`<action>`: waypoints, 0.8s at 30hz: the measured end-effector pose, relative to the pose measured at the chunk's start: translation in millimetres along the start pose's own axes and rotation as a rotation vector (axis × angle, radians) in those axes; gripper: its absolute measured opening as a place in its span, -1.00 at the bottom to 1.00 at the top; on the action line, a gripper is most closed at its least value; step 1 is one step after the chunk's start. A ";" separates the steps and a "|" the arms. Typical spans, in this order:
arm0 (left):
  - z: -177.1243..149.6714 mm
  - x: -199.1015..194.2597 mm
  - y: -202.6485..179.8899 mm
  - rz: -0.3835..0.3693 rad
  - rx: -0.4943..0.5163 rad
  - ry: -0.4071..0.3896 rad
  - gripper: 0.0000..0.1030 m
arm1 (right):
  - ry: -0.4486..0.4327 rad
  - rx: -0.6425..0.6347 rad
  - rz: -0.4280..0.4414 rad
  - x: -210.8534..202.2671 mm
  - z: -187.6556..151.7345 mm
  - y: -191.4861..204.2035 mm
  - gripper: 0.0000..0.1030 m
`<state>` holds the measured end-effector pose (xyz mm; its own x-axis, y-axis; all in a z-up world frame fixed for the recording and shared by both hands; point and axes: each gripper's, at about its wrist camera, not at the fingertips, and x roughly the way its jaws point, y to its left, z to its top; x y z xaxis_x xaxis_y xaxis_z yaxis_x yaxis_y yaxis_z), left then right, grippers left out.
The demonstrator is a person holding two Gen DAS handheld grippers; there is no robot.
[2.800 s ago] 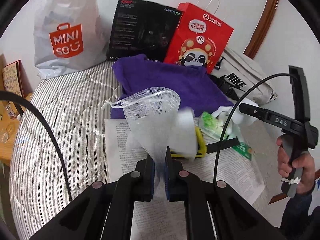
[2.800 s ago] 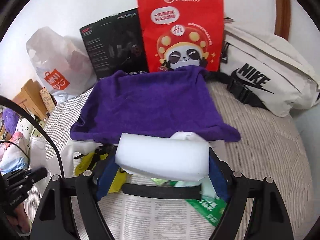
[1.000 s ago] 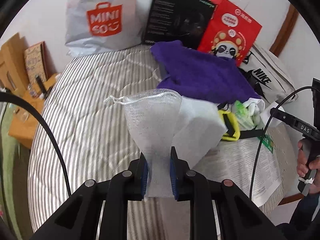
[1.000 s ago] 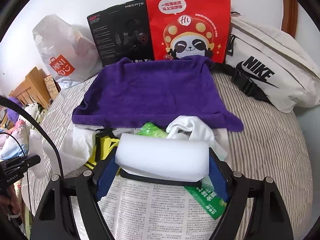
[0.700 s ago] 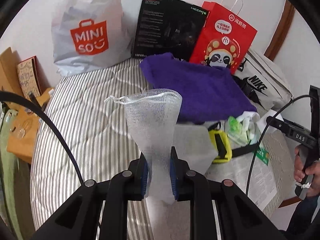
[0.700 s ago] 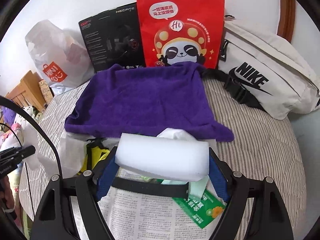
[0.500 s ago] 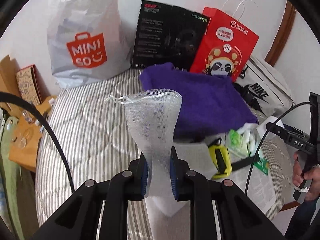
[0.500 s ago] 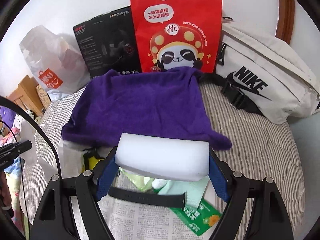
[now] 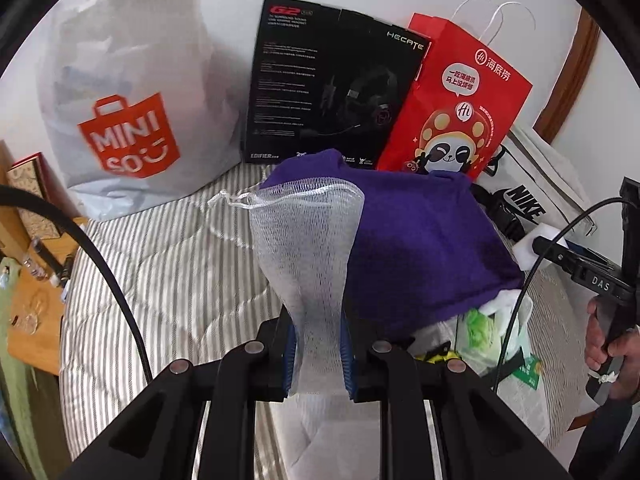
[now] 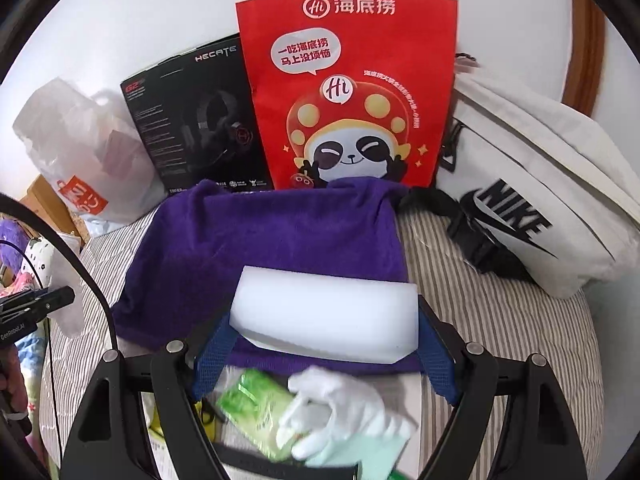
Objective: Organize soft objects
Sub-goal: 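Carry the mesh bag and sponge block toward the purple towel with both grippers, then lower the sponge onto the towel and open the right gripper while the left places the mesh bag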
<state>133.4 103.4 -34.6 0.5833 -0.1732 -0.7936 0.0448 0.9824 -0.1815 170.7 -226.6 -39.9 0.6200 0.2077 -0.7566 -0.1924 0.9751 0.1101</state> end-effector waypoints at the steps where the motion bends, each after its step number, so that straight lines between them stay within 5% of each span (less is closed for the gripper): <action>1: 2.9 2.6 -0.3 -0.004 -0.001 0.001 -0.64 | 0.003 0.001 0.006 6.6 4.3 -0.6 0.58; 10: 36.0 34.3 -1.7 -0.040 0.003 0.028 -0.64 | 0.021 -0.023 0.008 56.0 37.0 -6.3 0.58; 24: 58.4 97.6 -8.4 -0.046 -0.008 0.119 -0.64 | 0.165 -0.068 -0.010 151.1 57.5 -4.5 0.58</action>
<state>237.3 82.4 -76.6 0.4807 -0.2254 -0.8474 0.0628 0.9728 -0.2231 309.0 -195.2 -117.6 0.4904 0.1767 -0.8534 -0.2414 0.9684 0.0618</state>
